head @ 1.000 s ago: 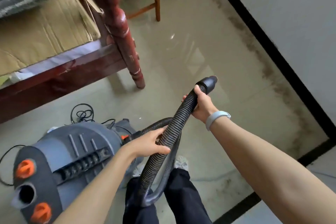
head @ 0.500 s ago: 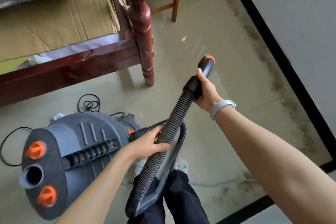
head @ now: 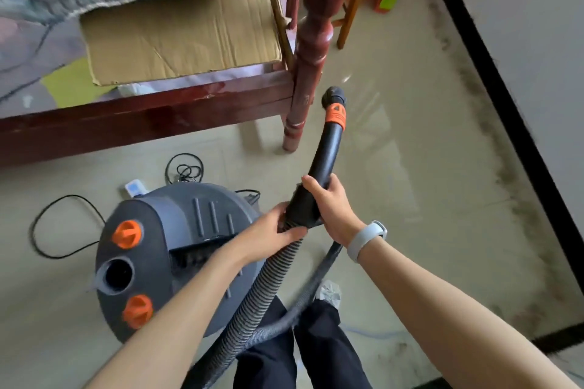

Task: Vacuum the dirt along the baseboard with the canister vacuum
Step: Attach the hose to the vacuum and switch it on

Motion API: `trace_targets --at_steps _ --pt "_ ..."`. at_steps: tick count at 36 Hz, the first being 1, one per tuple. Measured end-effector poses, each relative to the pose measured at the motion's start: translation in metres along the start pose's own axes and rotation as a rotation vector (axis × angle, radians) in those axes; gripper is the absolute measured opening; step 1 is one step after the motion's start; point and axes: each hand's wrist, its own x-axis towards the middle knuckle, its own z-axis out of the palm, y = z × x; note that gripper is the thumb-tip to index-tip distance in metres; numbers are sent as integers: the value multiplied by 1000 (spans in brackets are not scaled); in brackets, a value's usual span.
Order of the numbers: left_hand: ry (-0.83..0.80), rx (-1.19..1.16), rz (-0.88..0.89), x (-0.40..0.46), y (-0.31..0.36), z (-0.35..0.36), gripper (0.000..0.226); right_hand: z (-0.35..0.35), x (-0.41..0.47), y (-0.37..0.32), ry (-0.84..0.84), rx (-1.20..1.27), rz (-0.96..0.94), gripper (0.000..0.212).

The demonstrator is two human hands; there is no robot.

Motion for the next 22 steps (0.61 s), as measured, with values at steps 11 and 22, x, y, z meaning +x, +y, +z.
trace_targets --at_steps 11,22 --pt "-58 275 -5 -57 -48 -9 54 13 6 -8 210 346 228 24" --pt "10 394 -58 -104 -82 -36 77 59 -56 30 116 181 43 20"
